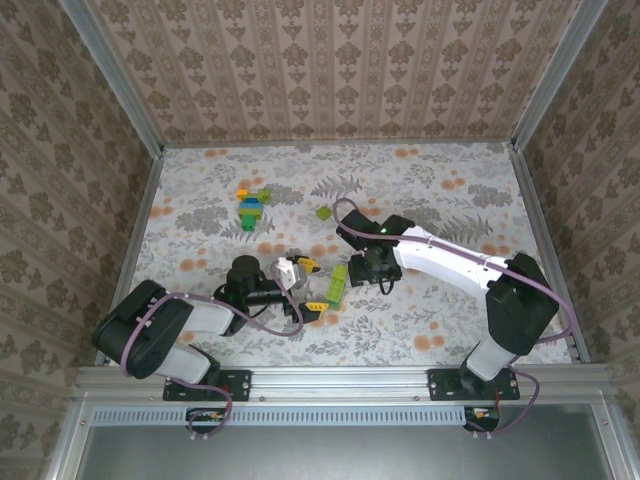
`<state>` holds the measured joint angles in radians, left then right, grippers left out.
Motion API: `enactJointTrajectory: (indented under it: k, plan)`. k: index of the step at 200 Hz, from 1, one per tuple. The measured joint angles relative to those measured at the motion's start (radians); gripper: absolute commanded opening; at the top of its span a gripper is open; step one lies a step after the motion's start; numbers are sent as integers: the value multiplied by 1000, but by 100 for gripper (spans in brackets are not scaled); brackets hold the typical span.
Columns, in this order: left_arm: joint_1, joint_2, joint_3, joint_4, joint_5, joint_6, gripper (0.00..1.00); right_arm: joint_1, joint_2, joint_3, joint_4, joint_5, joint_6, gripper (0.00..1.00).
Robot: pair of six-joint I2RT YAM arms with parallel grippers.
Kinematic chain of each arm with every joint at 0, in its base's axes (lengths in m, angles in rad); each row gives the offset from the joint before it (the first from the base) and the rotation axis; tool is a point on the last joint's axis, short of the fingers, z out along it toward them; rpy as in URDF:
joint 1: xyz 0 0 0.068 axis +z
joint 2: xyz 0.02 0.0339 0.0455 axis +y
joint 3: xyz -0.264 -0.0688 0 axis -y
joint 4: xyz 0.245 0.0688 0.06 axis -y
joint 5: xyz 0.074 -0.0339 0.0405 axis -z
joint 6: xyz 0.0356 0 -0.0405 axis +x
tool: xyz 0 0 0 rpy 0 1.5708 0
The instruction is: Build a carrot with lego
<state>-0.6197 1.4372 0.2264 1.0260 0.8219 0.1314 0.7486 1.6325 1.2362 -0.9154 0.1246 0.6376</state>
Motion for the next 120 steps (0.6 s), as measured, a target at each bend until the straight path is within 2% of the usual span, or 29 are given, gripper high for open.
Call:
enactJointTrajectory:
  k: [120]
  plan:
    - [0,20,0,0,12,-1,100,-28,102,121,15,0,-64,63]
